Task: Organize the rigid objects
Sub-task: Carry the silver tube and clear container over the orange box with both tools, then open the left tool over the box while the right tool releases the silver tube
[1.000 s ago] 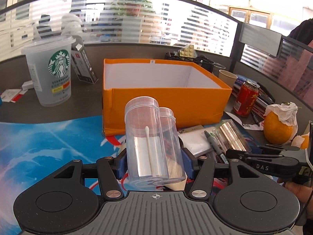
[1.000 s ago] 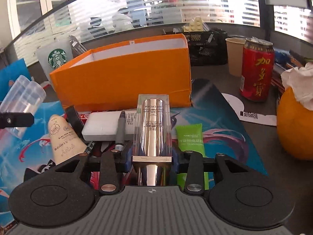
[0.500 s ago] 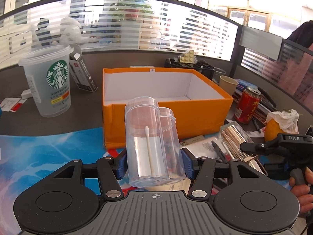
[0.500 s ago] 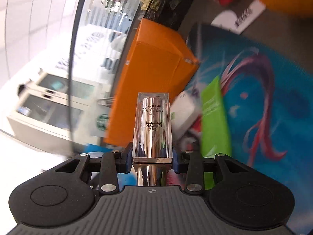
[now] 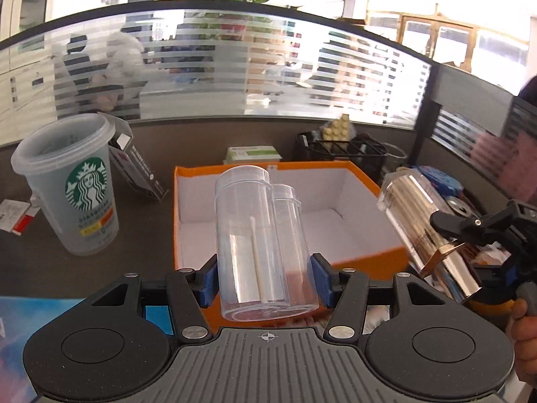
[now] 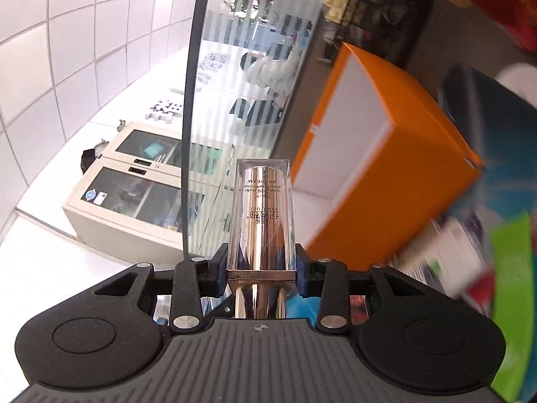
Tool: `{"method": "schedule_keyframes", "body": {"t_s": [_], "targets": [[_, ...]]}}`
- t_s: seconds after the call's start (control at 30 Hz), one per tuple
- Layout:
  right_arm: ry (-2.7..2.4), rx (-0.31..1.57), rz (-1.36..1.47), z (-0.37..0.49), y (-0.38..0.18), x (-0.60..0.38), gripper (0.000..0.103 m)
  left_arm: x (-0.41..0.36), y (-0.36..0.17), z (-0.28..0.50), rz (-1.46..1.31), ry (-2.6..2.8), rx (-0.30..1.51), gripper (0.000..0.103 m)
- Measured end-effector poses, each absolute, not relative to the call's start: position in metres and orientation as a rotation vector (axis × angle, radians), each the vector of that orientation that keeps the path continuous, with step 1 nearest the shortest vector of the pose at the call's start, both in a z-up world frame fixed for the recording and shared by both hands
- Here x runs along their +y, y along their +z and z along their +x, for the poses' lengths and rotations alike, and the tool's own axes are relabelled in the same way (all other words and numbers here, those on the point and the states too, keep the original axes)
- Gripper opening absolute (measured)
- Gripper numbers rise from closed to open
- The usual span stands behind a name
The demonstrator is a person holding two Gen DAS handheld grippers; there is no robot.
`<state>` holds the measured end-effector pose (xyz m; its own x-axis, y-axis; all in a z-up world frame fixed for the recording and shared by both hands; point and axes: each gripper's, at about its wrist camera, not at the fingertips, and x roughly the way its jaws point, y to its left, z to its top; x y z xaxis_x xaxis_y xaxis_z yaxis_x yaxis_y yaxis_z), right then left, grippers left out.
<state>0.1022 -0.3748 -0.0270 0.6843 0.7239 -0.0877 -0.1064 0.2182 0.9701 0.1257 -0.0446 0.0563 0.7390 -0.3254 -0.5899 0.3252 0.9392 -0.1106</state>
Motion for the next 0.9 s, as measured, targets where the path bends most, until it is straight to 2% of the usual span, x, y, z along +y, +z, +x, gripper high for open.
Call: {"method": "schedule_keyframes", "body": {"t_s": [0.2, 0.47, 0.63, 0.73, 0.9], "targets": [[0.602, 0.658, 1.215, 0.158, -0.017, -0.376, 0.035, -0.059, 0.054, 0.178, 0.055, -0.295, 0.685, 0.054], [0.531, 0.776, 1.117, 0.208, -0.028, -0.366, 0.035, -0.072, 0.017, 0.233, 0.091, -0.263, 0.825, 0.054], [0.47, 0.891, 0.99, 0.232, -0.029, -0.351, 0.035, -0.081, 0.002, 0.25, 0.134, -0.267, 0.892, 0.053], [0.434, 0.947, 0.9, 0.24, -0.03, -0.34, 0.035, -0.088, -0.002, 0.258, 0.182, -0.264, 0.921, 0.047], [0.368, 1.051, 0.643, 0.249, -0.03, -0.308, 0.035, -0.099, -0.006, 0.262, 0.279, -0.253, 0.934, 0.047]]}}
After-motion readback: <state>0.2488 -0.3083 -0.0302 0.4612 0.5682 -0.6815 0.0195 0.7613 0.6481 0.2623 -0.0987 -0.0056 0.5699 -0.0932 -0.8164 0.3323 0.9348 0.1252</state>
